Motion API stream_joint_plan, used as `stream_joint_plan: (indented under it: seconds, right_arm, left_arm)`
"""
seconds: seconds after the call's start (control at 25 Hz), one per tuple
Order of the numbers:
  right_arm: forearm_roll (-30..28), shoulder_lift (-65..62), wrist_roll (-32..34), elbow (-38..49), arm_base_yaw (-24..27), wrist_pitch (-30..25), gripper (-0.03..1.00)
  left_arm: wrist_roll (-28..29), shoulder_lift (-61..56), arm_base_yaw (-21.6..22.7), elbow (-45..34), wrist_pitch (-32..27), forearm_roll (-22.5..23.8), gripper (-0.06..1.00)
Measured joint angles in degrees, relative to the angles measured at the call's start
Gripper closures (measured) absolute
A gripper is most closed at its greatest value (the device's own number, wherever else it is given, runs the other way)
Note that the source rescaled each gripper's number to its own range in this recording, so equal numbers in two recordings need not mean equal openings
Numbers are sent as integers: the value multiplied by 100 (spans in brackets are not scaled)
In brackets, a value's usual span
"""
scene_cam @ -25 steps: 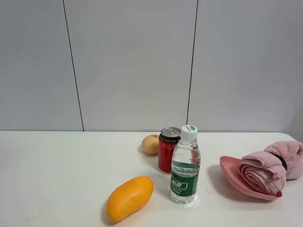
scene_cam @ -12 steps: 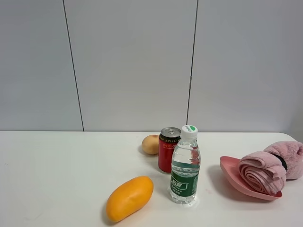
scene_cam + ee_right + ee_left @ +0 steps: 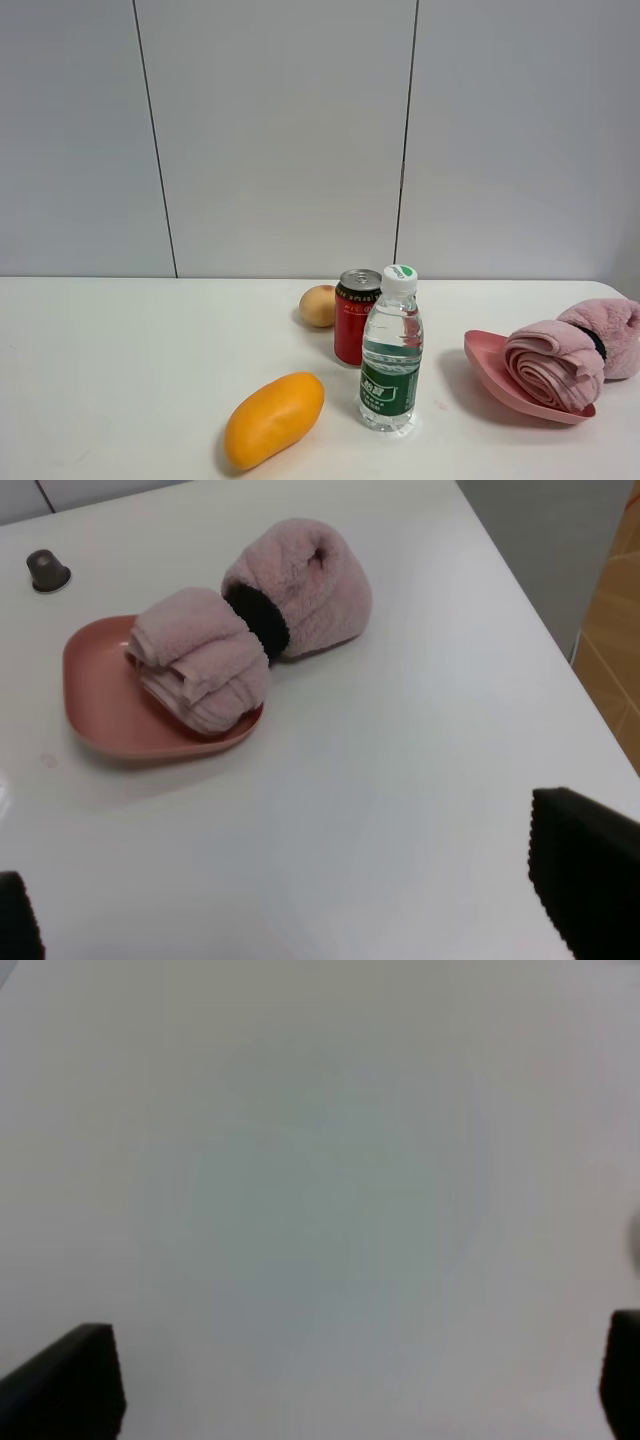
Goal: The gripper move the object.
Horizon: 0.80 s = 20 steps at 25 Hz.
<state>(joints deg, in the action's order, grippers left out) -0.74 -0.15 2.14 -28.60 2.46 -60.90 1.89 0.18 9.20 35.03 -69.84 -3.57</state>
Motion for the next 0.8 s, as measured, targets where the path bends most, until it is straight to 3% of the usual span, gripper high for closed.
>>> stream_joint_plan:
  seconds: [0.28, 0.48, 0.8]
  right_arm:
    - [0, 0, 0, 0, 0, 0, -3]
    - [0, 0, 0, 0, 0, 0, -3]
    - [0, 0, 0, 0, 0, 0, -3]
  left_arm:
    - [-157, -57, 0, -277, 27, -14, -1]
    - [-602, -57, 0, -305, 389, -40, -1]
    - [-597, -57, 0, -597, 893, -421, -1]
